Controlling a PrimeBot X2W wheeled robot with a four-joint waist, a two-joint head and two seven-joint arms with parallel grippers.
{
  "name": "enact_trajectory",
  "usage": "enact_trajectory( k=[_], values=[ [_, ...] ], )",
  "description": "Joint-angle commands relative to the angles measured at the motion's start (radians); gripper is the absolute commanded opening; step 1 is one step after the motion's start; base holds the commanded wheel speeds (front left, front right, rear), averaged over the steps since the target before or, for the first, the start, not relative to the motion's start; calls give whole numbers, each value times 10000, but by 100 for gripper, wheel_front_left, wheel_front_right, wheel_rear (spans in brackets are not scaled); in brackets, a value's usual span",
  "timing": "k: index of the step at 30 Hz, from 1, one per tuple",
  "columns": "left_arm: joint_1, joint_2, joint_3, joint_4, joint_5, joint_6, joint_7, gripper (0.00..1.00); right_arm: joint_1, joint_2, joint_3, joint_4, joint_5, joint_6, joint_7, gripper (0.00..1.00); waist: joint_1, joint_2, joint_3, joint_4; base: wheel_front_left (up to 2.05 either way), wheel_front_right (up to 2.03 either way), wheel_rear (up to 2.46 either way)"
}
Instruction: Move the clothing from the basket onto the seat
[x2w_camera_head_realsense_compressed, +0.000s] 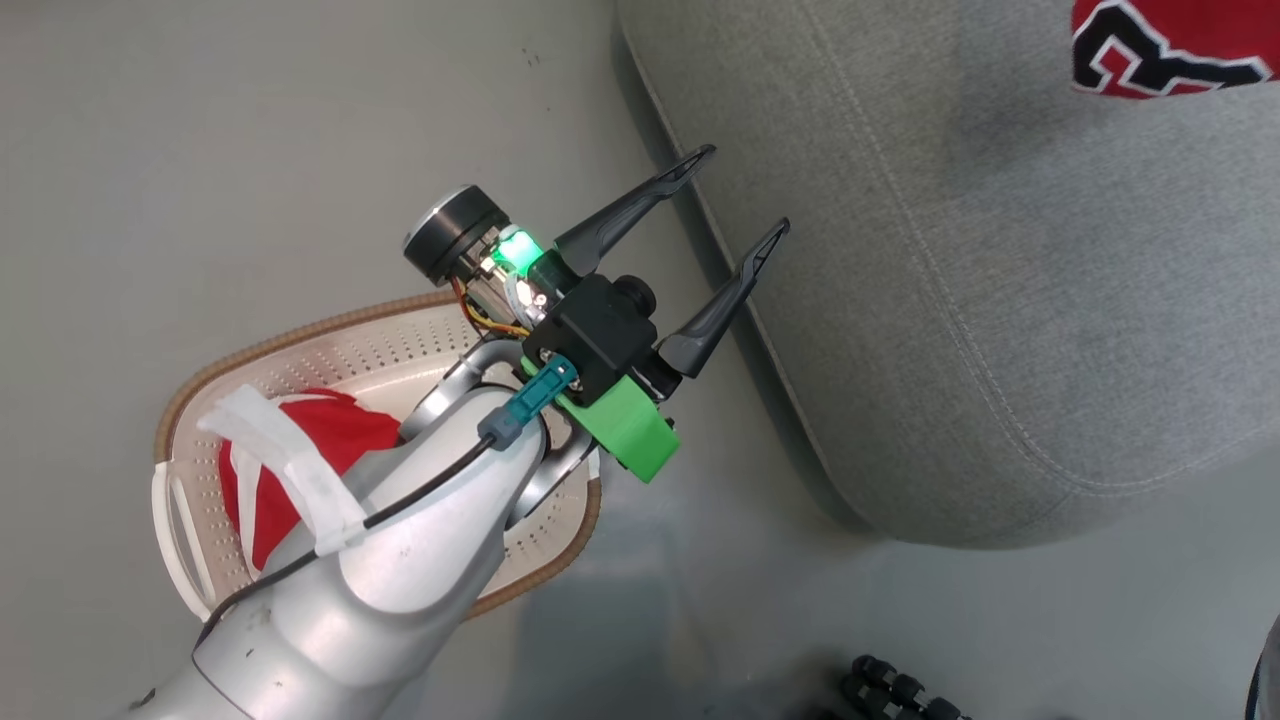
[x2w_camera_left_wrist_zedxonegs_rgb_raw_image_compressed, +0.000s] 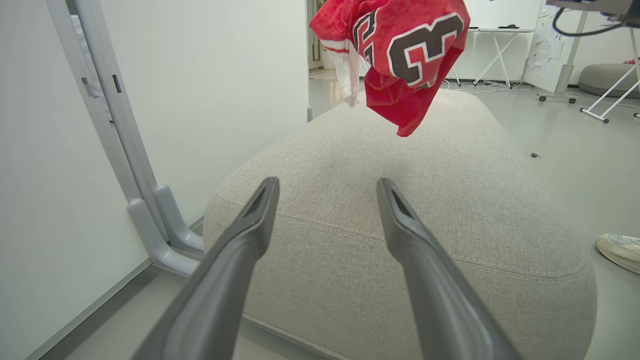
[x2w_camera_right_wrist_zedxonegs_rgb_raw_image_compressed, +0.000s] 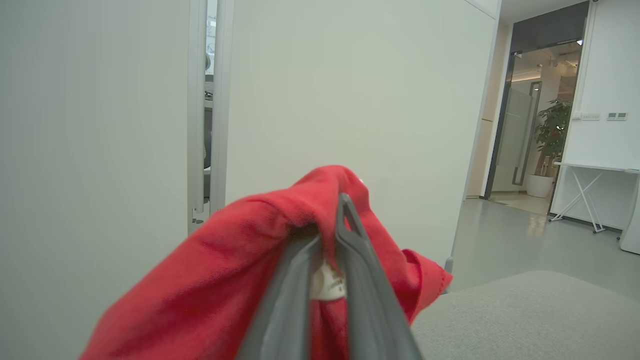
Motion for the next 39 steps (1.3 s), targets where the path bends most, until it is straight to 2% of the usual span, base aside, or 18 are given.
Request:
enact_trajectory(
  k=[1, 7, 10, 21, 27, 28, 29, 30, 39],
  values=[
    [-261, 71, 10, -19, 108, -25, -1, 100, -381, -198, -172, 178, -71, -3, -26, 0, -1, -1, 824, 461, 0, 0, 0],
    [-672, 70, 1, -112, 244, -5, -1, 100, -1426, -942, -702, 1270, -149, -3, -24, 0, -1, -1, 1510, 765, 0, 0, 0],
    [-773, 105, 13, -151, 281, 16, -1, 100, -1653, -1037, -638, 2087, -99, -3, -26, 0, -1, -1, 1738, 830, 0, 0, 0],
    [-920, 79, -30, -145, 295, 47, -1, 100, -1356, -664, -480, 4818, -256, -5, -24, 0, -1, -1, 2149, 1035, 0, 0, 0],
    [-815, 110, 67, -179, 247, 86, -1, 100, -1084, -572, -570, 5195, -243, -3, -24, 0, -1, -1, 2005, 1084, 0, 0, 0],
    [-766, 114, 90, -188, 232, 108, -1, 100, -1024, -567, -563, 5147, -254, -5, -24, 25, -1, -1, 1952, 1078, 0, 0, 0],
    [-691, 120, 123, -193, 208, 126, -1, 100, -933, -566, -559, 5073, -277, -3, -24, 69, -1, -1, 1856, 1067, 0, 0, 0],
    [-636, 111, 153, -201, 188, 143, -1, 100, -868, -566, -580, 5005, -297, -5, -24, 100, -1, -1, 1784, 1063, 0, 0, 0],
    [119, -16, 640, -393, 48, 304, -1, 100, 732, -287, -617, 3919, -399, -5, -26, 100, -1, -1, 568, 990, 0, 0, 0]
  ],
)
